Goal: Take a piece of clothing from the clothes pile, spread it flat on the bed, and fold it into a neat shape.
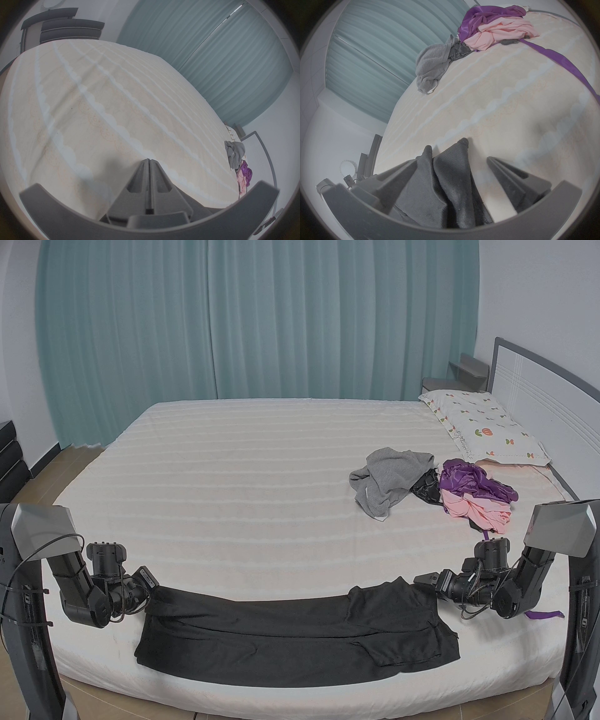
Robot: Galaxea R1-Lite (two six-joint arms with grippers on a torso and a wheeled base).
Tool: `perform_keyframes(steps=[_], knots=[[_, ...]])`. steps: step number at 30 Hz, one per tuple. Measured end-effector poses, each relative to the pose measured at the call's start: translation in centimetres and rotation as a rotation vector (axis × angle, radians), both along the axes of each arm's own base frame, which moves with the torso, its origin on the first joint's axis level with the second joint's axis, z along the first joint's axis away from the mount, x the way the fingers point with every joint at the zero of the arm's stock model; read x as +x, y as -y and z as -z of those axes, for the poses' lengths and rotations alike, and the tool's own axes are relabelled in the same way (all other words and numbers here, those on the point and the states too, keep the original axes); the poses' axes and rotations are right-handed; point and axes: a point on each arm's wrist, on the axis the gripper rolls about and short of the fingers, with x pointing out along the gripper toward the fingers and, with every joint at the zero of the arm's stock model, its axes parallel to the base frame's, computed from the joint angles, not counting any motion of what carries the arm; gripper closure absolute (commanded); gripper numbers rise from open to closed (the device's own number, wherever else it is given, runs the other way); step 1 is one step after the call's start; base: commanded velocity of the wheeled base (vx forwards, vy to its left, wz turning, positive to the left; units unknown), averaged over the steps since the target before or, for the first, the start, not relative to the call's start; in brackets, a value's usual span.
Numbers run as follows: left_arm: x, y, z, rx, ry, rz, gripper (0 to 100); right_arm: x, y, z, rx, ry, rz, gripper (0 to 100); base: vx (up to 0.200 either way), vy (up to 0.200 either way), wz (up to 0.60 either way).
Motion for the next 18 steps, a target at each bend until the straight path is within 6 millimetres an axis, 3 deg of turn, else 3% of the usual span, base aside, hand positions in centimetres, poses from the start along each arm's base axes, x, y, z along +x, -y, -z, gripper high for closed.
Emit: perform_keyframes(steps=[18], knots=[[-0.21, 0.04, 0.24, -0.004, -0.010, 0.000, 100, 0.77, 0.49, -0.63, -0.024, 0.021, 0.049, 100, 0.000, 0.000, 0.00]])
